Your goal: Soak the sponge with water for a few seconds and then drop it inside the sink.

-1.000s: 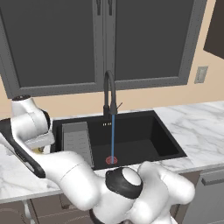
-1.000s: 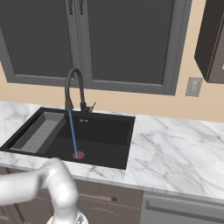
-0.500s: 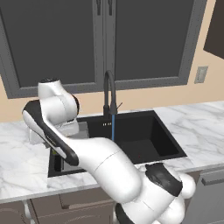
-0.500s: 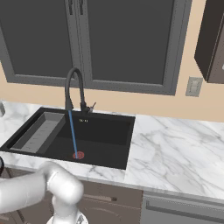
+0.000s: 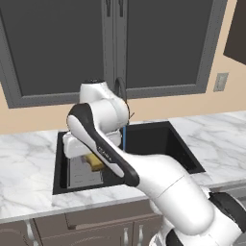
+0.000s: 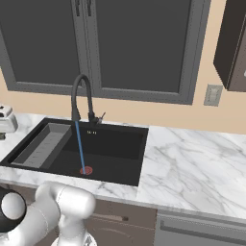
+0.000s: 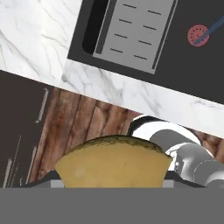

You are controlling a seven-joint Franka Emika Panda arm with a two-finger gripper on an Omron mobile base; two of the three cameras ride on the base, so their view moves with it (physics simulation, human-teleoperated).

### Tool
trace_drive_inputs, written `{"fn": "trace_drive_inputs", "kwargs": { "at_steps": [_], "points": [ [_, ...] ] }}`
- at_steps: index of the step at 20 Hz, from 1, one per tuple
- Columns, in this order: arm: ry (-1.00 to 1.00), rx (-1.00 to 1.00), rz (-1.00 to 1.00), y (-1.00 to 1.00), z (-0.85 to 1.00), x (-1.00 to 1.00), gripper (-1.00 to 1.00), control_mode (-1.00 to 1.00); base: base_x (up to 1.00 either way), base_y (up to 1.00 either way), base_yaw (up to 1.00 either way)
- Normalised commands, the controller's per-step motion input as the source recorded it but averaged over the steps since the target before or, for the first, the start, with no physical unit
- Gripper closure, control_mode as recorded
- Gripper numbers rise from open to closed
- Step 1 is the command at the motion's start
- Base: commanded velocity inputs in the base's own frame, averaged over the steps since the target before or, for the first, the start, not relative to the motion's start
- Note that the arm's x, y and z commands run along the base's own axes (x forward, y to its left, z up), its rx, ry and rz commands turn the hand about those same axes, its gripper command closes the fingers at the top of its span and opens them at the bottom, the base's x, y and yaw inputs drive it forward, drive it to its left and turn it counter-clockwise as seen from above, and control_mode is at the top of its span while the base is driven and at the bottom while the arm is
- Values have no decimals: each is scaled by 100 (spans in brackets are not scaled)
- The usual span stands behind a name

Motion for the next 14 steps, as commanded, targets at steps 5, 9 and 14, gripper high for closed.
{"fn": "trace_drive_inputs", "kwargs": {
  "at_steps": [5, 9, 14],
  "points": [
    [-5, 0, 0, -99, 0, -15, 100, -100, 0, 0, 0],
    [-7, 0, 0, -81, 5, 0, 100, -100, 0, 0, 0],
    [-1, 0, 0, -45, 9, 0, 100, -100, 0, 0, 0]
  ]
}}
